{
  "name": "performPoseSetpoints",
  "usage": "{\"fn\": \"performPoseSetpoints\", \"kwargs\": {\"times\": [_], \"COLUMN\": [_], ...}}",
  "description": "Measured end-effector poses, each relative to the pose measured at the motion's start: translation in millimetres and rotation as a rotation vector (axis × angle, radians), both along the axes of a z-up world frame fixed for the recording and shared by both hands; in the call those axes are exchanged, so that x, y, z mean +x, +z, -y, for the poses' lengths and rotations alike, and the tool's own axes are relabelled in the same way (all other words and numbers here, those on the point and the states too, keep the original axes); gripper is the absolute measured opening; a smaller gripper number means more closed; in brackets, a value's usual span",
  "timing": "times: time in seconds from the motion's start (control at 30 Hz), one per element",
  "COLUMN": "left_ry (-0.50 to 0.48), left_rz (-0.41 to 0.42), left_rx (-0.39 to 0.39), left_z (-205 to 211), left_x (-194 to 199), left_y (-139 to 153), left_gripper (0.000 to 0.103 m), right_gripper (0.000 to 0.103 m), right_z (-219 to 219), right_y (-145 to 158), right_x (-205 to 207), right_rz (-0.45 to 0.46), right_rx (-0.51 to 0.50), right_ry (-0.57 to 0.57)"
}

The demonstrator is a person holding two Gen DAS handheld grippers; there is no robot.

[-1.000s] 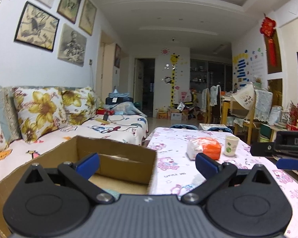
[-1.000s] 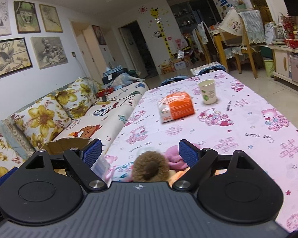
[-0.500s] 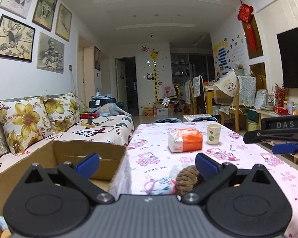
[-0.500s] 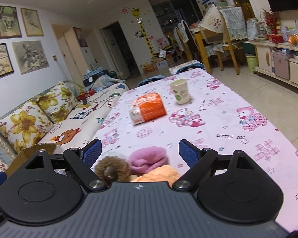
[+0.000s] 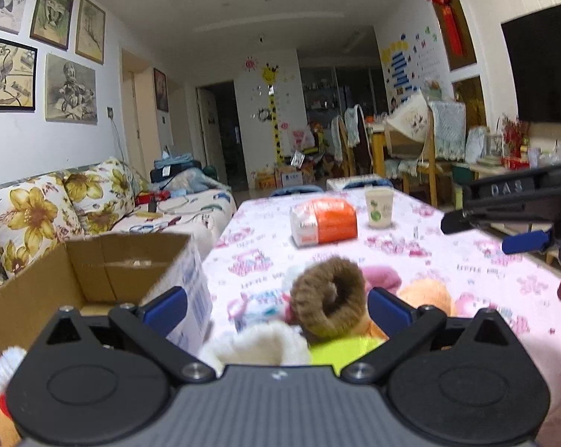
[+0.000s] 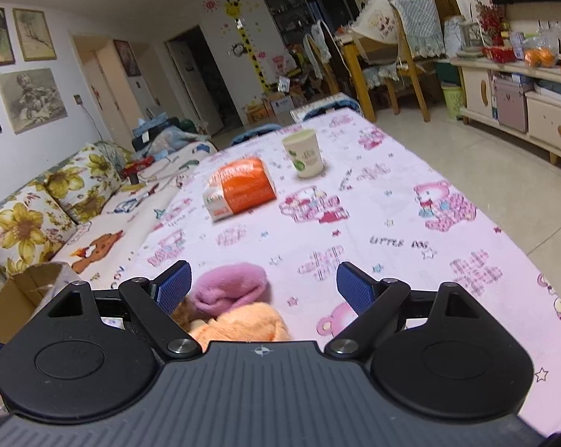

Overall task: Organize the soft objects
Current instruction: 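Move left tool to white fuzzy slipper while right tool approaches orange towel plush, then grasp white fuzzy slipper with left tool while right tool grasps orange plush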

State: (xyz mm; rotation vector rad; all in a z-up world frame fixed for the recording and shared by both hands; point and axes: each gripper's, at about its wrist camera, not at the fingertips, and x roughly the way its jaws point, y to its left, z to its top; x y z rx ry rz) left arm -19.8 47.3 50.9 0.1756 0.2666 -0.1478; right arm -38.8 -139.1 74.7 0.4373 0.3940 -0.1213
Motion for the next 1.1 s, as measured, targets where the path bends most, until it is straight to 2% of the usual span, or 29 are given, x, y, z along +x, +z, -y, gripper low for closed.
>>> {"fn": "performPoseSetpoints", "kwargs": {"times": [0.13, 0.33, 0.5, 0.67, 0.77, 0.9, 1.1], "left_ry": [0.028, 0.069, 0.141, 0.161, 0.173, 0.194, 0.189], "left_rz": [-0.027, -0.087, -0.107, -0.174, -0.179, -0.206, -0.218], "left_rx": [0.049, 0.041, 0.101, 0.068, 0.068, 0.032, 0.038], "left_z": [5.5, 7.4, 14.2, 14.0, 13.7, 9.6, 11.2], "left_x": [3.7, 11.7, 14.1, 14.6, 15.6, 22.0, 27.8], "left_y": [-9.6, -18.5, -24.6, -29.2, -29.7, -28.8, -29.9], "left_gripper": [0.102, 0.102, 0.102, 0.102, 0.102, 0.102, 0.102], "right_gripper": [0.103, 0.103, 0.103, 0.103, 0.103, 0.103, 0.103], "right_z": [-5.2, -18.2, -21.9, -23.1, -23.5, -22.6, -21.0], "right_y": [-5.5, -14.7, -21.5, -27.9, -30.0, -31.2, -32.0], "right_x": [6.2, 21.7, 28.8, 34.6, 36.1, 35.2, 37.4], "right_rz": [-0.039, -0.113, -0.143, -0.17, -0.176, -0.179, -0.18], "right_rx": [0.017, -0.008, -0.019, -0.013, -0.014, -0.008, -0.003], "right_ry": [0.038, 0.114, 0.138, 0.156, 0.161, 0.173, 0.188]}}
